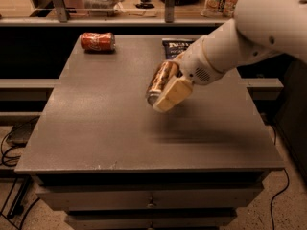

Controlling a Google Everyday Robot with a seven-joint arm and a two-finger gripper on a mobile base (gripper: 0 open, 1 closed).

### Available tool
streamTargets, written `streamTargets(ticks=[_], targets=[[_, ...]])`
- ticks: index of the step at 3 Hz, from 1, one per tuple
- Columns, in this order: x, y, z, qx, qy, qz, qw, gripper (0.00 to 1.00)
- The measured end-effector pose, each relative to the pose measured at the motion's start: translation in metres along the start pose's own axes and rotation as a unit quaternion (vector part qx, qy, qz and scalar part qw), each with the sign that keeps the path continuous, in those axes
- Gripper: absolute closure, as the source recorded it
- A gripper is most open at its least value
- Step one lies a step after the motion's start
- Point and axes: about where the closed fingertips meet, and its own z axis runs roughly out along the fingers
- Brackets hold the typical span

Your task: Pick orange can

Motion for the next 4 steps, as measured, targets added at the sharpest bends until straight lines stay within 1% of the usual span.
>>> streamTargets(ticks=[1,2,3,4], targets=[[-0.037,-0.028,-0.044,0.032,-0.029,-0.037,0.9984,1.0],[-0.072,-0.052,-0.091,0.057,-0.08,-0.08,0.9919,1.0],[-0.09,-0.059,-0.111,0.075,-0.097,-0.1,0.9874,1.0],[-0.09,-0.058,-0.11,0.074,-0.097,-0.099,0.9876,1.0]])
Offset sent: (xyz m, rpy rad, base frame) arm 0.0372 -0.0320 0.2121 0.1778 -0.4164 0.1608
